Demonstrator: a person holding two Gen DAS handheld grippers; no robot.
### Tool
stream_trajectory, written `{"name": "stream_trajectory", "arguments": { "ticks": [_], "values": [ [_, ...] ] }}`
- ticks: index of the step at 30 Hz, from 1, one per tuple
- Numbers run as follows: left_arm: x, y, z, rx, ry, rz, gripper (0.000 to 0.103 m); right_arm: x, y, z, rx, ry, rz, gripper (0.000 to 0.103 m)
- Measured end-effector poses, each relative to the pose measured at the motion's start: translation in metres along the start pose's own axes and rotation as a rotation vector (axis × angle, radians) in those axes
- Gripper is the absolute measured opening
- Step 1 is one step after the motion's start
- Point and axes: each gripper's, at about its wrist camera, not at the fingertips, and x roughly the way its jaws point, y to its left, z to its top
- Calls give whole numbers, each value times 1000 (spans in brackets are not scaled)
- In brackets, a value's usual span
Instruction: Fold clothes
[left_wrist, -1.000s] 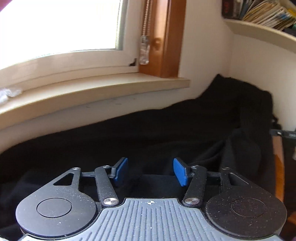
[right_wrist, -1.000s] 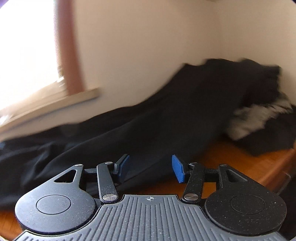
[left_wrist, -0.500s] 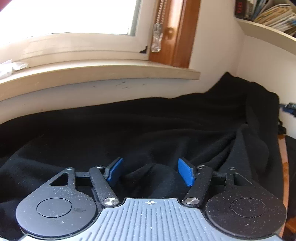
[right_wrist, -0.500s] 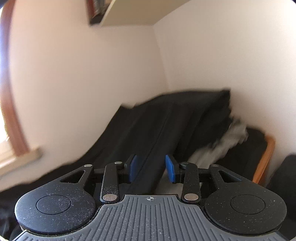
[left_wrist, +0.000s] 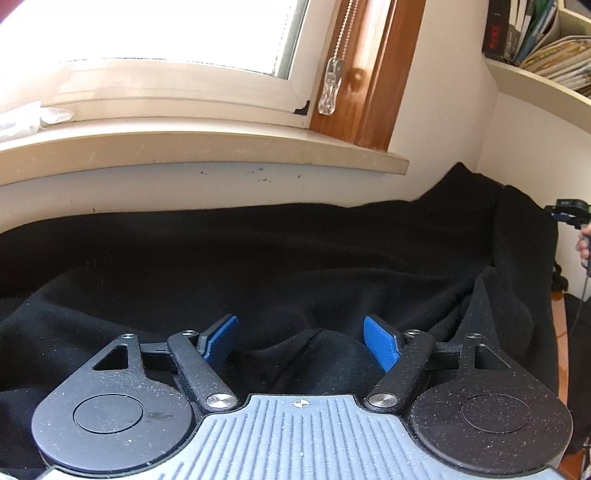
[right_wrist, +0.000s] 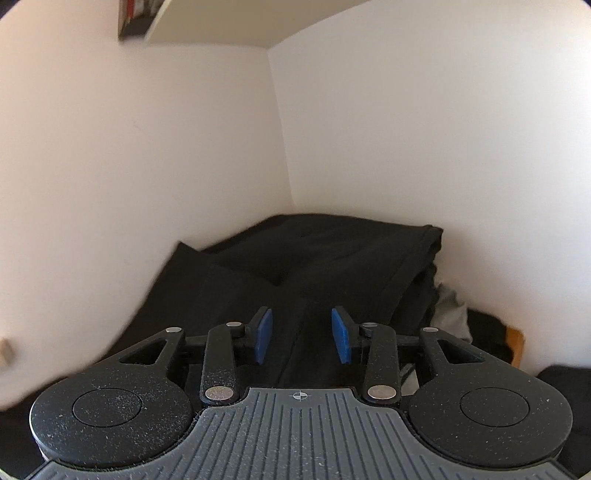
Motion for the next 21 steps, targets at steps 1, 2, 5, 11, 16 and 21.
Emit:
{"name": "stream_trajectory", "arguments": {
  "ticks": [1,2,5,11,16,21],
  "values": [
    [-1,-1,0,1,0,0,78,5,3,0,-25,12,-21,36],
    [-1,-2,0,3,0,0,78,9,5,-1,-43,20,-39,31],
    [-2,-3,-1,6,-2,-1,79,13,5,-2,-60,18,-53,16],
    [-1,-3,-2,4,-5,0,79,-19,0,12,-55,-68,28,5],
    [-10,-16,-2,32,-29,2,79,-67,-17,33,-20,-147,88,5],
    [-36,-57,-2,96,-61,-9,79,-88,-36,37,-12,-162,85,5]
  ]
}}
